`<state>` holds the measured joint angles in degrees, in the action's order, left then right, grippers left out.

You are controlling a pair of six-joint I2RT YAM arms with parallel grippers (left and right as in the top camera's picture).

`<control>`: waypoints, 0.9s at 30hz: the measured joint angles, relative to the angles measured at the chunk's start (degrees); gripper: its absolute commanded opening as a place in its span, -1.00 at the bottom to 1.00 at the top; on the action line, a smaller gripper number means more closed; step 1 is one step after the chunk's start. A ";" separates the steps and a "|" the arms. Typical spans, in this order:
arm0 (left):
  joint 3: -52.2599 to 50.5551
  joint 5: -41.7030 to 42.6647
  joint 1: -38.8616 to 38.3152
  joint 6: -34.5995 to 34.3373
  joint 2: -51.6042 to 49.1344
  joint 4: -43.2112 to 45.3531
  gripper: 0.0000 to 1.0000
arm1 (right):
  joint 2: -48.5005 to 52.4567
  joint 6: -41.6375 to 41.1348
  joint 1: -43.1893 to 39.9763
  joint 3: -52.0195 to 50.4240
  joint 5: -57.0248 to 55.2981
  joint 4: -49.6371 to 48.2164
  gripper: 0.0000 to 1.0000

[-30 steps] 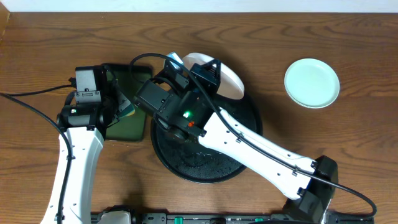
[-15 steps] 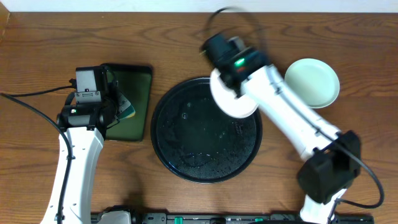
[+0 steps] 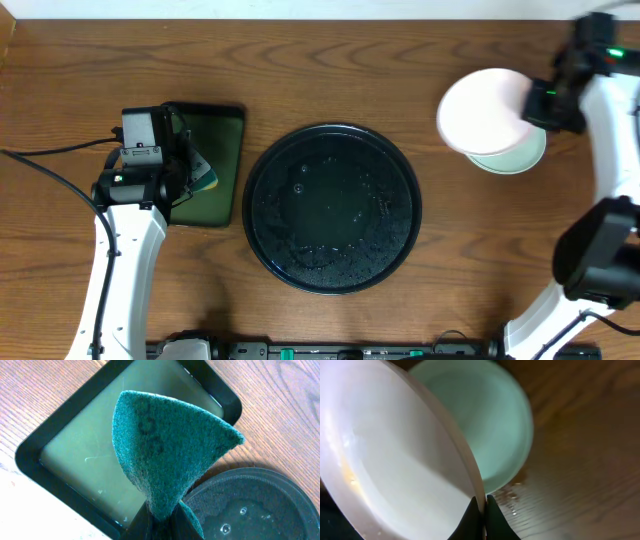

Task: Clean dirty plates on tray and stack at the side
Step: 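Lower the white plate onto the plate stack and open the right gripper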

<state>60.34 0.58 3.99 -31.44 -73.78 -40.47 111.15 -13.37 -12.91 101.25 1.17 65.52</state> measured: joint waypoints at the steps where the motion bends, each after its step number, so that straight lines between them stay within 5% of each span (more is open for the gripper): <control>1: 0.00 0.02 0.00 0.00 0.00 0.07 -0.85 | 0.00 -0.09 -1.90 -1.20 1.07 -1.01 -0.97; 9: 0.00 0.37 0.00 0.02 0.02 0.59 -0.84 | 0.00 -1.22 -9.29 -14.01 6.14 -14.10 -0.61; 13: 0.00 0.37 0.00 0.00 0.00 0.61 -0.84 | 0.00 -1.64 -9.14 -16.94 9.86 -18.73 0.31; 16: 0.00 0.39 0.00 0.00 0.02 0.66 -0.84 | 0.00 -1.68 -8.98 -17.14 12.74 -19.91 0.54; 27: 0.00 0.39 0.00 0.02 -6.32 7.63 -0.77 | -3.30 -0.31 -4.63 -17.05 25.81 -10.91 0.29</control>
<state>60.34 0.97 3.99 -31.42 -80.09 -32.84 107.85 -13.67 -17.54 84.20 26.98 54.61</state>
